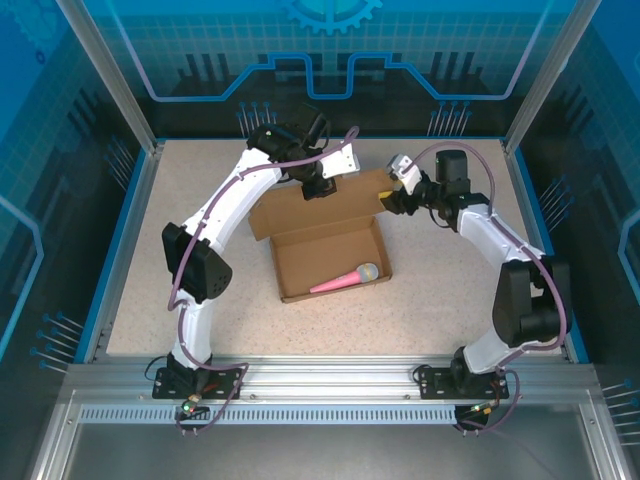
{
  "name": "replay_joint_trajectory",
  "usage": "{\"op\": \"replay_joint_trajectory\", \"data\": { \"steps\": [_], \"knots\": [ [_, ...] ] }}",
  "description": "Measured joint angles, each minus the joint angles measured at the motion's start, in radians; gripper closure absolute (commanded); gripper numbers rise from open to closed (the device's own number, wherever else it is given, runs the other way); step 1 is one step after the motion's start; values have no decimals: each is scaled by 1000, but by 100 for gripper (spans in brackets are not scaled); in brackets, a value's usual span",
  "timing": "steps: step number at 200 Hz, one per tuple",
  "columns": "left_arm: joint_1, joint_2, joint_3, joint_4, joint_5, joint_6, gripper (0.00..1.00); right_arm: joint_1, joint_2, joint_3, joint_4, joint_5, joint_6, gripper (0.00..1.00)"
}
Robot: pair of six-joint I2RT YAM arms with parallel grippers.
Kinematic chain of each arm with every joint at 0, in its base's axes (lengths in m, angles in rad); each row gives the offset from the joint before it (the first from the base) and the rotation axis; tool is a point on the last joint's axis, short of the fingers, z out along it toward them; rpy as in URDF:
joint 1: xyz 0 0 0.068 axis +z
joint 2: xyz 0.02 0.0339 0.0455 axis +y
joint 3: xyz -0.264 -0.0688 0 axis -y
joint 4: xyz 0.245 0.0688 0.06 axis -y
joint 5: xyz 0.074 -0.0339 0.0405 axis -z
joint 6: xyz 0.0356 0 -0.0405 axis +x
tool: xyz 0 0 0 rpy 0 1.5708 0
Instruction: Fold the paper box
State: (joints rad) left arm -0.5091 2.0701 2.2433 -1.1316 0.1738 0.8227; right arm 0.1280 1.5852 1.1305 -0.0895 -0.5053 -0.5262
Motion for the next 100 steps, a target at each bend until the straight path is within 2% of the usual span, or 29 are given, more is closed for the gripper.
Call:
{"op": "replay_joint_trajectory", "data": {
  "steps": [28, 59, 100],
  "knots": [
    [-1, 0, 0, 0, 0, 0, 88, 0, 21, 10, -8, -29, -6, 70],
    [-2, 3, 0, 4, -1, -1, 87, 0, 24, 10, -13, -44, 5, 83],
    [-2, 5, 0, 22, -5, -8, 77, 0, 26, 10, -19, -41, 44, 92]
  ]
}}
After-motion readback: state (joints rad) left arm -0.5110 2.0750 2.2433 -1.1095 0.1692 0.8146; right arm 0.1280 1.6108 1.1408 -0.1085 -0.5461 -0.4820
